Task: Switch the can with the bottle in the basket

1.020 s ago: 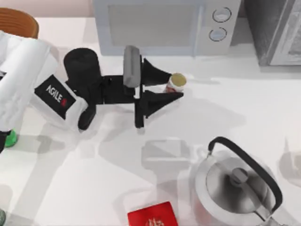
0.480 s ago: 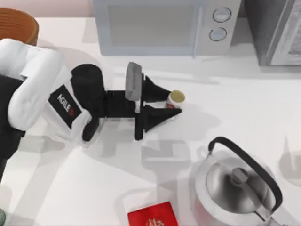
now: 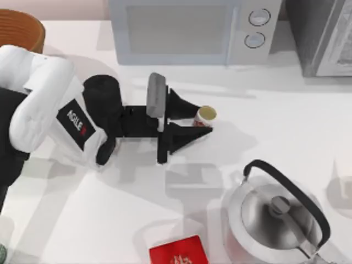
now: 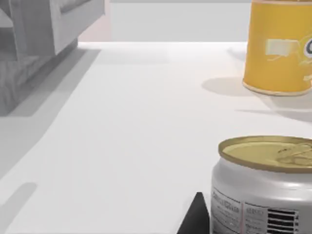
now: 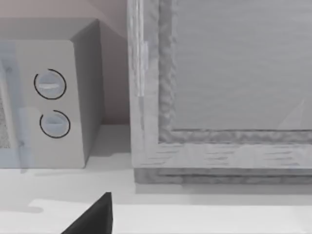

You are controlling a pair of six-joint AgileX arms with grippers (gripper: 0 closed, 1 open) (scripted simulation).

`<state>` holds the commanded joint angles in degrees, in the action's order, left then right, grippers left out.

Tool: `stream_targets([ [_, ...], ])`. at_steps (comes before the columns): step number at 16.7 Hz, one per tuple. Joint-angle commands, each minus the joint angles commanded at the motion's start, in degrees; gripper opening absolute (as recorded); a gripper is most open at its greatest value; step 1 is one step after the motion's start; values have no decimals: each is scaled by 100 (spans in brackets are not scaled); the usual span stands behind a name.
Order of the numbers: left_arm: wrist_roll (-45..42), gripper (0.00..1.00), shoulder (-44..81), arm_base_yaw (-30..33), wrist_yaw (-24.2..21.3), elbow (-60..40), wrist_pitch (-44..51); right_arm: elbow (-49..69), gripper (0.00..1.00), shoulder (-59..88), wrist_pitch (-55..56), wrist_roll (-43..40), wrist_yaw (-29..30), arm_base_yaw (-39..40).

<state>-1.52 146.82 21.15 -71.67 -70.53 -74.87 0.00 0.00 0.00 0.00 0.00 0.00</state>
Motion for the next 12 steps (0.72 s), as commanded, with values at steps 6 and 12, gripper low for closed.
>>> stream_targets([
  [6,0,83,0,0,0,0,0,0,100,0,0,0,0,0],
  [12,0,100,0,0,0,0,0,0,100,0,0,0,0,0],
])
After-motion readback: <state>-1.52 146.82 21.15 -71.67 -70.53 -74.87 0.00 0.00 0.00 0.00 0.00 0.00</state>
